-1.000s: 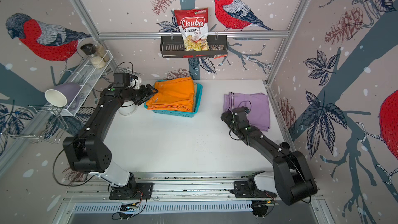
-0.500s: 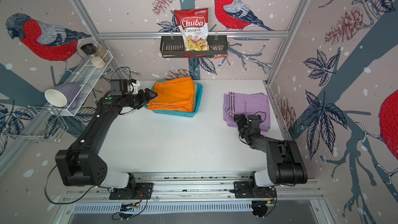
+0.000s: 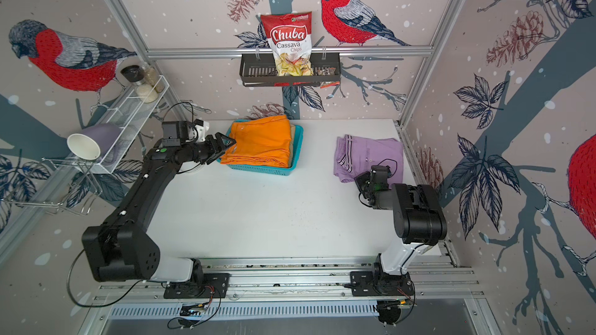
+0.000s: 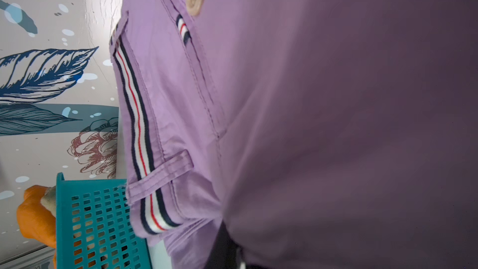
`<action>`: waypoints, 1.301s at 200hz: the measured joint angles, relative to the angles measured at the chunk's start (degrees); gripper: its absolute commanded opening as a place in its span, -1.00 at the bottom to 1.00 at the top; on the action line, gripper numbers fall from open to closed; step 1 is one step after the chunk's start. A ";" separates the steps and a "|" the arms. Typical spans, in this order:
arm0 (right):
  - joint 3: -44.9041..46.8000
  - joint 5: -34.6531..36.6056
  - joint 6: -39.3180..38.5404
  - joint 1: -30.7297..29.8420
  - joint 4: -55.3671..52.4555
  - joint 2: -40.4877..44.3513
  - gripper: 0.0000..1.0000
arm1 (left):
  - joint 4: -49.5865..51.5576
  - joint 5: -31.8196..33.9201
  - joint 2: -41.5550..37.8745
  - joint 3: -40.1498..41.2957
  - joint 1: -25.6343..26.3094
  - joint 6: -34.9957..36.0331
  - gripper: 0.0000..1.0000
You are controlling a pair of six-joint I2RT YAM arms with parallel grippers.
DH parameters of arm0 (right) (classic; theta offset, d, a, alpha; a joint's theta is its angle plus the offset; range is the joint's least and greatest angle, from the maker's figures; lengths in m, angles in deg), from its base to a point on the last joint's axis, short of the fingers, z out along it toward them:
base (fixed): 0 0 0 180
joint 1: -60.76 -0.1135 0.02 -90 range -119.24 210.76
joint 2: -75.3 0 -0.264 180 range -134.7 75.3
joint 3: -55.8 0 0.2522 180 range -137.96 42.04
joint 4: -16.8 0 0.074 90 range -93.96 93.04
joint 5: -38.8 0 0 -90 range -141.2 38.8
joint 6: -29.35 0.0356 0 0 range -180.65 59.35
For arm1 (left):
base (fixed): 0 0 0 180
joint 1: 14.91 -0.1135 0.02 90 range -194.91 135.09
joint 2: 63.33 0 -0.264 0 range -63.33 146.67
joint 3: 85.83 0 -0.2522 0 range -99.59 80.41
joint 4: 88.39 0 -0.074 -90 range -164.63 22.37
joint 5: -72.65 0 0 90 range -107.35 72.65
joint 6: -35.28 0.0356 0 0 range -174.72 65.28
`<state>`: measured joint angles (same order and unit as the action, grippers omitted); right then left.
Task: Put the folded long pants in the basket
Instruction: Move the long pant to the center of the board.
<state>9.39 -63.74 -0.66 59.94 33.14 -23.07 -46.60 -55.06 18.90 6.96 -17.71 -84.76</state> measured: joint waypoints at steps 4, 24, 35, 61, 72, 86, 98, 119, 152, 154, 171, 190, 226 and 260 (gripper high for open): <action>-0.07 0.04 -0.13 -0.02 -0.20 0.00 -1.00 | -0.11 -0.11 -0.04 0.07 0.00 0.00 0.65; 0.42 0.17 -0.11 -0.07 -0.31 0.52 -1.00 | -0.63 -0.81 -0.42 0.55 0.00 -0.04 0.64; 1.53 0.17 -0.04 -0.07 -0.33 1.60 -1.00 | -0.79 -1.20 -0.90 1.27 0.26 -0.17 0.64; 5.77 0.11 0.46 -0.42 -1.64 6.29 -1.00 | -0.83 -0.59 -3.72 4.13 4.07 -1.16 0.64; 7.28 0.11 1.22 -0.92 -3.45 8.81 -1.00 | -0.81 0.09 -5.40 5.66 8.07 -1.60 0.63; 8.20 0.33 1.68 -1.99 -7.58 12.09 -1.00 | -1.33 0.83 -7.30 7.80 14.36 -2.86 0.63; 8.35 1.16 1.86 -3.74 -12.31 15.04 -1.00 | -2.43 2.91 -9.11 9.94 20.79 -4.59 0.63; 9.38 3.85 2.34 -8.81 -19.78 20.65 -1.00 | -5.55 6.84 -12.39 13.92 31.80 -7.69 0.63; 14.67 5.90 3.58 -17.11 -24.57 29.70 -1.00 | -13.79 14.91 -15.26 22.36 42.14 -12.92 0.89; 14.97 5.97 3.74 -17.46 -24.59 30.12 -1.00 | -14.19 15.39 -15.32 22.80 42.62 -13.27 0.90; 18.10 6.93 4.92 -21.84 -24.55 34.38 -1.00 | -17.09 17.92 -15.32 25.29 46.01 -14.78 0.90; 20.39 8.02 6.38 -27.28 -24.48 37.77 -1.00 | -21.09 20.31 -14.25 27.17 47.47 -15.52 0.90; 21.29 9.73 9.14 -35.47 -24.96 39.93 -1.00 | -26.25 22.97 -9.01 29.90 47.82 -17.70 0.89; 21.57 11.43 10.69 -40.11 -24.55 39.98 -1.00 | -30.34 24.41 -2.08 29.92 47.93 -18.16 0.90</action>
<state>30.97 -52.31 10.02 19.83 8.60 16.91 -76.94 -30.65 16.83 36.89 30.22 -102.92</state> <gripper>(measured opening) 0.091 0.949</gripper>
